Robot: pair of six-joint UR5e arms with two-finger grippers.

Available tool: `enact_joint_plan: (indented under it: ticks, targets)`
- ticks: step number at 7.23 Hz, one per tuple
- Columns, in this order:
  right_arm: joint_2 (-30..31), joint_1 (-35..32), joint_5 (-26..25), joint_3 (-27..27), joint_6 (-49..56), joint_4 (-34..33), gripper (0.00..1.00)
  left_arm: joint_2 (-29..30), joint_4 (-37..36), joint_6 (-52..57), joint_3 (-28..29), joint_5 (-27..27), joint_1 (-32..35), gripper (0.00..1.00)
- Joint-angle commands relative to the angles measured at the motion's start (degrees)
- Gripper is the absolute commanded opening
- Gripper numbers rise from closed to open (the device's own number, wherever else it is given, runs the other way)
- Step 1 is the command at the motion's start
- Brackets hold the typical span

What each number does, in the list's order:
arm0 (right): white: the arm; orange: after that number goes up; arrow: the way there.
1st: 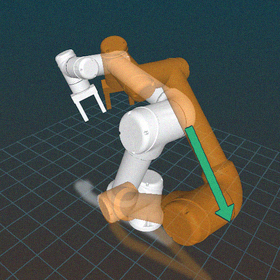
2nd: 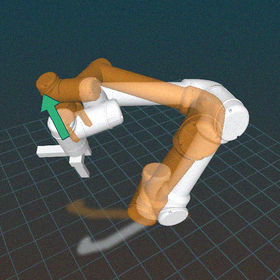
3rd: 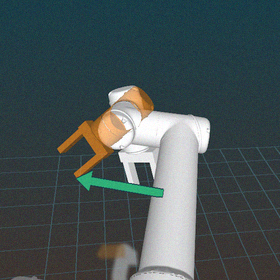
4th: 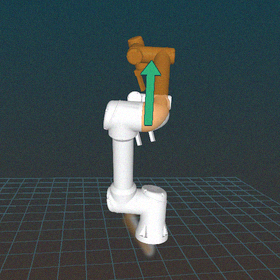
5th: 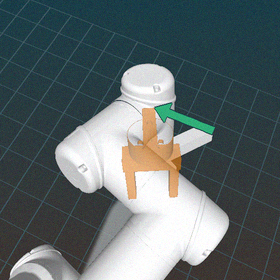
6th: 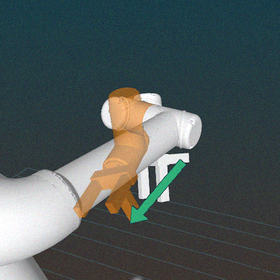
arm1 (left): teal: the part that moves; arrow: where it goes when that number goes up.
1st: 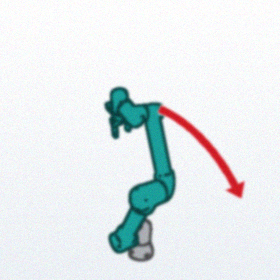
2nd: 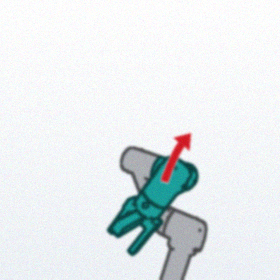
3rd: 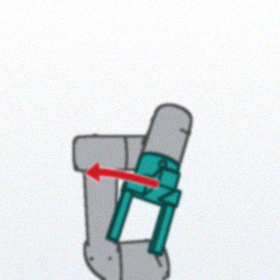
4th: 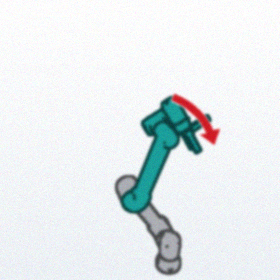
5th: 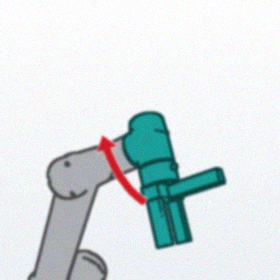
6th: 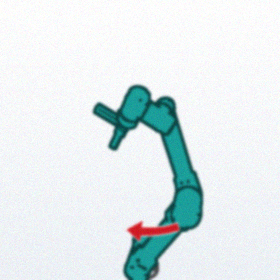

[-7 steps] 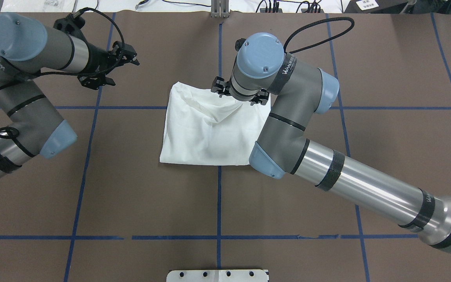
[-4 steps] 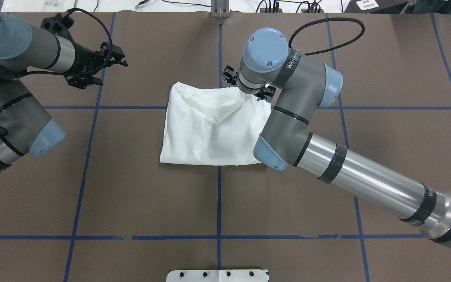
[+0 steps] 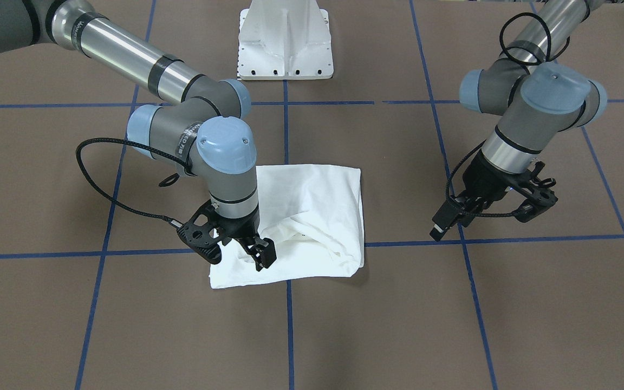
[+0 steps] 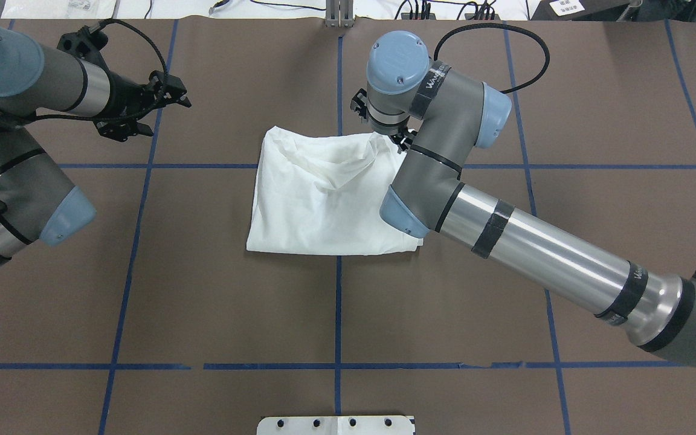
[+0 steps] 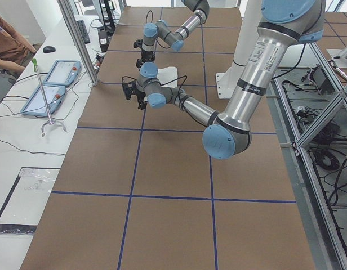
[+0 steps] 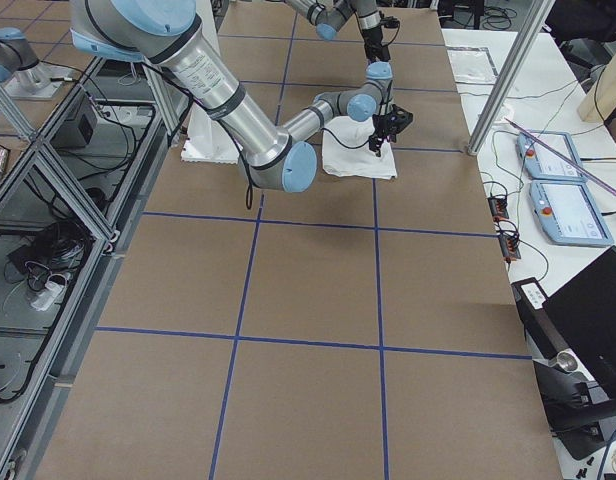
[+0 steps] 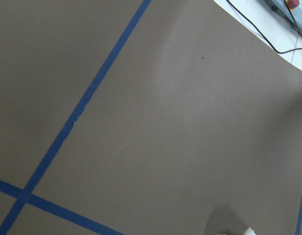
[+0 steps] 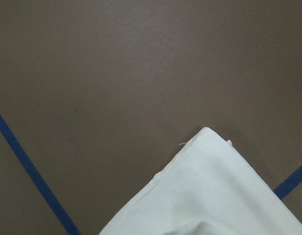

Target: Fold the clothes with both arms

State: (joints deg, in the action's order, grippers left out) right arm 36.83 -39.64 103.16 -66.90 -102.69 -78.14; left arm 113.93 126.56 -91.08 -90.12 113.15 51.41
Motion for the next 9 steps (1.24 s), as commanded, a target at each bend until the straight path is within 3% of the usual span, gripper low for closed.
enact_joint_plan:
  ticks: [1,4,5,6,7,9]
  targets:
    - [-0.9,0.1,0.2,1.6,-0.2,-0.2,0.67,0.1,0.0,-0.1,0.0,0.0,-0.1,1.00]
    - [-0.9,0.3,0.3,2.8,0.1,-0.2,0.52,0.1,0.0,-0.1,0.0,0.0,-0.1,1.00]
    - [-1.1,0.2,1.1,2.7,0.3,-0.2,0.35,0.1,0.0,-0.1,-0.1,0.0,-0.1,1.00]
    - [-1.3,0.0,1.7,2.7,0.2,-0.2,0.12,0.1,0.0,-0.1,0.0,0.0,0.0,1.00]
    - [-1.6,0.0,1.8,2.7,-2.9,-0.5,0.00,0.1,0.0,-0.1,0.0,0.0,0.0,1.00]
    - [-1.6,-0.8,2.0,2.7,-5.2,-0.6,0.00,0.1,0.0,-0.1,-0.1,0.0,0.0,1.00]
